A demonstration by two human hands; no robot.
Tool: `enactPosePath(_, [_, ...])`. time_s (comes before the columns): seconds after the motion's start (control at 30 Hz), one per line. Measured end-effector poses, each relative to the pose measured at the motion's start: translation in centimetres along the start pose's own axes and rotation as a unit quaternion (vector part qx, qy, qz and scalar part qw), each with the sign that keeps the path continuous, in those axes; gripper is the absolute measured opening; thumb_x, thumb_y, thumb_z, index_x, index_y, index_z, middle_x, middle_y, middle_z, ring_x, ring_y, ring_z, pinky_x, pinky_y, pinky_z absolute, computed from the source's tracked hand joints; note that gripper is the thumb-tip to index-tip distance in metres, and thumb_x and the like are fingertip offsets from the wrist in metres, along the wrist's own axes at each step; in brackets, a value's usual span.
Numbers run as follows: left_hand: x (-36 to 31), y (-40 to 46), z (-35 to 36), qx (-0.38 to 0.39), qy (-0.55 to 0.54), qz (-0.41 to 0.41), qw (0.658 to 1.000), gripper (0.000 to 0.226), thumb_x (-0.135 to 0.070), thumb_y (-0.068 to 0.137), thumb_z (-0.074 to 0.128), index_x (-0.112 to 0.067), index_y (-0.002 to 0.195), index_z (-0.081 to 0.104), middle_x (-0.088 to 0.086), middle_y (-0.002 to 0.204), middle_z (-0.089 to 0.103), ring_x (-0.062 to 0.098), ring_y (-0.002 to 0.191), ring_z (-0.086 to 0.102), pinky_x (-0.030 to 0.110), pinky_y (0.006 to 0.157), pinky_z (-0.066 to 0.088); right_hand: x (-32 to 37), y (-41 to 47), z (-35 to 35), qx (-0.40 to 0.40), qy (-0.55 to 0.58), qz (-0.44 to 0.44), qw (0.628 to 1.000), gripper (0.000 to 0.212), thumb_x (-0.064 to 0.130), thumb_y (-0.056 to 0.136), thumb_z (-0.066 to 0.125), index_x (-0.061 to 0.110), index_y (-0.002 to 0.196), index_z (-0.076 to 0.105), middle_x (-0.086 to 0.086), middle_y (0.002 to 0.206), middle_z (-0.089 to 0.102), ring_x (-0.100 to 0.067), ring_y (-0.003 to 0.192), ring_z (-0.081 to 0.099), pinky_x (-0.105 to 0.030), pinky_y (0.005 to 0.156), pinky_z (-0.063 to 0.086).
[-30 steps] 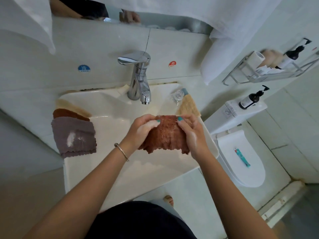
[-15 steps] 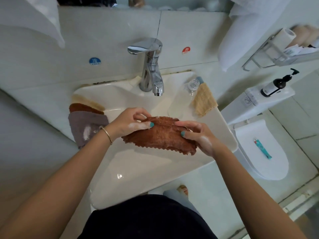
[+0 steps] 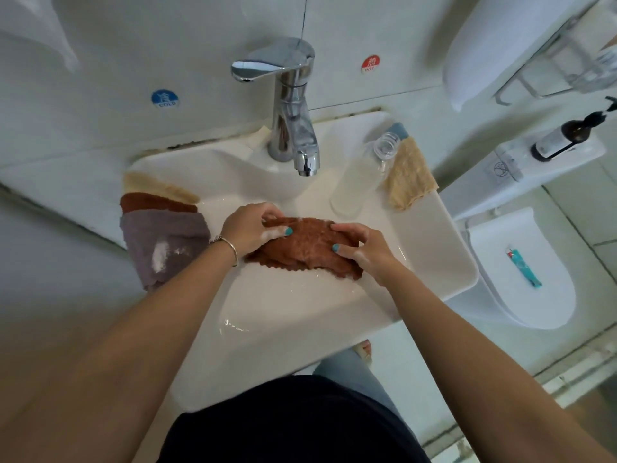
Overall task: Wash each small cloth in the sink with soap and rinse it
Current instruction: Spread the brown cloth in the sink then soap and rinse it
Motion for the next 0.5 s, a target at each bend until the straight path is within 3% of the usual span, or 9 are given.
enactPosePath(0.1, [-0.3, 0.3, 0.6, -0.059, 0.067, 0.009, 0.996, 0.029, -0.051, 0.082, 0.069, -0.034, 0.106, 0.067, -0.012, 0.105, 0.069, 0.01, 0.095, 0.061, 0.026, 0.077, 0.041, -0.4, 0.6, 0.3, -0.02, -0.016, 0.002, 1.0, 0.041, -0.002, 0.078, 0.076, 0.021, 0.112, 0.069, 0.008, 0.103, 0.065, -0.019, 0.093, 0.066, -0.034, 0.077, 0.059])
enactPosePath(0.23, [-0.7, 0.7, 1.1, -0.093, 0.178, 0.063, 0.978, 0.031, -0.048, 0.086, 0.064, -0.031, 0.112, 0.064, -0.006, 0.11, 0.067, 0.021, 0.102, 0.059, 0.033, 0.084, 0.039, -1.1, 1.6, 0.3, -0.051, -0.155, -0.016, 0.986, 0.048, 0.008, 0.076, 0.078, 0.027, 0.118, 0.066, 0.002, 0.114, 0.06, -0.016, 0.103, 0.059, -0.03, 0.089, 0.053])
enactPosePath(0.3, [-0.8, 0.2, 1.5, -0.152, 0.234, 0.096, 0.956, 0.028, -0.036, 0.088, 0.064, -0.025, 0.114, 0.062, -0.001, 0.119, 0.062, 0.027, 0.107, 0.053, 0.038, 0.093, 0.035, -1.3, 1.6, 0.3, -0.059, -0.217, -0.009, 0.974, 0.05, 0.015, 0.078, 0.079, 0.03, 0.123, 0.064, -0.002, 0.116, 0.052, -0.019, 0.104, 0.053, -0.023, 0.082, 0.051])
enactPosePath(0.37, [-1.0, -1.2, 2.4, -0.19, 0.166, 0.092, 0.963, 0.025, -0.027, 0.09, 0.063, -0.02, 0.113, 0.063, 0.003, 0.122, 0.059, 0.029, 0.112, 0.05, 0.039, 0.098, 0.033, -1.7, 1.6, 0.2, -0.075, -0.271, -0.002, 0.96, 0.049, 0.023, 0.079, 0.078, 0.034, 0.125, 0.063, -0.004, 0.119, 0.045, -0.023, 0.112, 0.044, -0.019, 0.088, 0.042])
enactPosePath(0.43, [-0.5, -2.2, 3.9, -0.168, 0.092, 0.086, 0.978, 0.03, -0.031, 0.09, 0.064, -0.017, 0.117, 0.063, 0.005, 0.127, 0.058, 0.028, 0.121, 0.047, 0.038, 0.104, 0.033, -1.7, 1.3, 0.0, -0.101, -0.312, 0.003, 0.945, 0.047, 0.031, 0.079, 0.078, 0.039, 0.123, 0.063, -0.003, 0.122, 0.041, -0.026, 0.118, 0.035, -0.027, 0.1, 0.033])
enactPosePath(0.5, [0.3, -2.7, 5.4, -0.115, 0.134, 0.078, 0.981, 0.05, -0.044, 0.09, 0.061, -0.018, 0.133, 0.056, 0.008, 0.144, 0.047, 0.029, 0.137, 0.036, 0.042, 0.114, 0.025, -1.1, 0.7, -0.1, -0.114, -0.296, -0.009, 0.948, 0.044, 0.03, 0.079, 0.078, 0.038, 0.12, 0.065, -0.002, 0.121, 0.04, -0.026, 0.118, 0.032, -0.026, 0.102, 0.031])
Point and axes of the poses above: each hand's wrist, its own y-axis towards the middle knuckle, its own z-axis out of the palm, x = y × z, the point moved 3 cm from there along y, towards the middle knuckle
